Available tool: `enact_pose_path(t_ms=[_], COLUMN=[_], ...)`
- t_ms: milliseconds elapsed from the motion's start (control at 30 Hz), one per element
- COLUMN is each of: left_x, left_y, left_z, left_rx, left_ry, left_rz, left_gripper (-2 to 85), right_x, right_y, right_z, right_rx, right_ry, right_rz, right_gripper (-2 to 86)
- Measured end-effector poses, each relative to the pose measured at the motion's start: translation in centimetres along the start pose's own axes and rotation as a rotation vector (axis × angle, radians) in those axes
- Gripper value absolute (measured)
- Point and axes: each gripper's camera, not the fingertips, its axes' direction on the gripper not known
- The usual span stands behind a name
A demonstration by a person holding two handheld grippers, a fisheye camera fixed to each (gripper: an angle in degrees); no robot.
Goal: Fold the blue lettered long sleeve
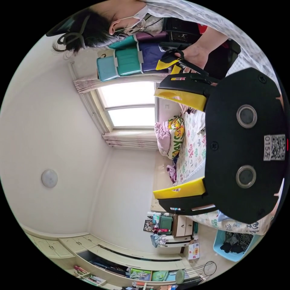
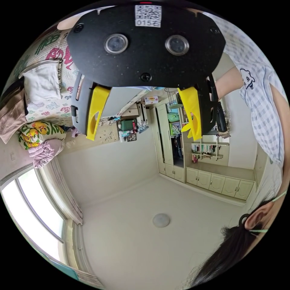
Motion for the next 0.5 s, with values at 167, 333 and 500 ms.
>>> enact_pose_path(t_ms=[167, 333, 500], left_x=[1.6, 2.7, 4.2], left_y=[-0.5, -1.0, -0.9], left_z=[-0.3, -0.6, 0.2], left_rx=[-0.034, -0.039, -0.069], left_ry=[-0.008, -0.024, -0.039], left_rz=[0.055, 0.079, 0.110], left_gripper=[38.7, 38.7, 38.5], right_x=[1.1, 2.8, 5.1], right_y=[0.3, 0.7, 0.9], right_z=[0.0, -0.4, -1.2], right_rx=[-0.018, -0.050, -0.093], right_ry=[-0.017, -0.020, 0.010], right_rz=[-0.011, -0.003, 0.032], right_gripper=[39.2, 38.8, 38.5])
